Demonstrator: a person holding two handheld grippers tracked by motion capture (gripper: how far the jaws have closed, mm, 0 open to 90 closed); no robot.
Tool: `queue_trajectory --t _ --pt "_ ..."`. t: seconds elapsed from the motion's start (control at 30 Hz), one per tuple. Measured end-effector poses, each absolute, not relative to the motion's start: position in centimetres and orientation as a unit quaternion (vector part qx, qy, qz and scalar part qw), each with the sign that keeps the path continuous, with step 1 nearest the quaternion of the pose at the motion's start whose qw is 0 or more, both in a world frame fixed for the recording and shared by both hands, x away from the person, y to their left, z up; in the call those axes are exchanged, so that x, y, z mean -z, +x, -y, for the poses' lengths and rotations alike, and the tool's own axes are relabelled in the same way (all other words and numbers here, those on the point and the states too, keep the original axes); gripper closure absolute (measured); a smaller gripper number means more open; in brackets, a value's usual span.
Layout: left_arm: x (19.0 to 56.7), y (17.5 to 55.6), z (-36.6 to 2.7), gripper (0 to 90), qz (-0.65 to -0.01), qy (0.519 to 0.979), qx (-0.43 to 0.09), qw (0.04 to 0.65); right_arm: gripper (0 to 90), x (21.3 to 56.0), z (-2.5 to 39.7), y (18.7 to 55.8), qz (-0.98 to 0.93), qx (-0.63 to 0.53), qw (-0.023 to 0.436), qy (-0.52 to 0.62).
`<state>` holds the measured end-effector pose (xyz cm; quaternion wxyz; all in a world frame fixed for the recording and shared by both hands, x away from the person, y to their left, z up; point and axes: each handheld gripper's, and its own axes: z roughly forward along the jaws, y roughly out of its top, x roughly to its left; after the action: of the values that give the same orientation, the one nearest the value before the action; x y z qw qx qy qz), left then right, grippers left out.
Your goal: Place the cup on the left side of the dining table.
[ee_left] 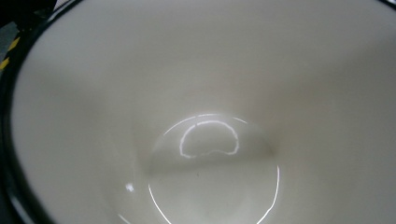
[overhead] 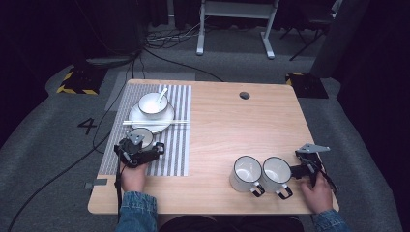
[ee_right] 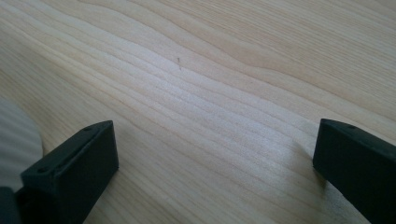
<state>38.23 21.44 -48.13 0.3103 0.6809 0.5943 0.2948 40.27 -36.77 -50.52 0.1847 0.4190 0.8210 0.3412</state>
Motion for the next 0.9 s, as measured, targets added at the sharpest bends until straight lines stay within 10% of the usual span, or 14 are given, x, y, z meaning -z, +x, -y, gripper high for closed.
queue_trajectory --t 0.9 --pt "45.8 34.3 -22.2 2.9 -0.595 0.674 -0.268 0.346 0.2 50.5 36.8 40.3 -0.821 -0.341 0.185 0.419"
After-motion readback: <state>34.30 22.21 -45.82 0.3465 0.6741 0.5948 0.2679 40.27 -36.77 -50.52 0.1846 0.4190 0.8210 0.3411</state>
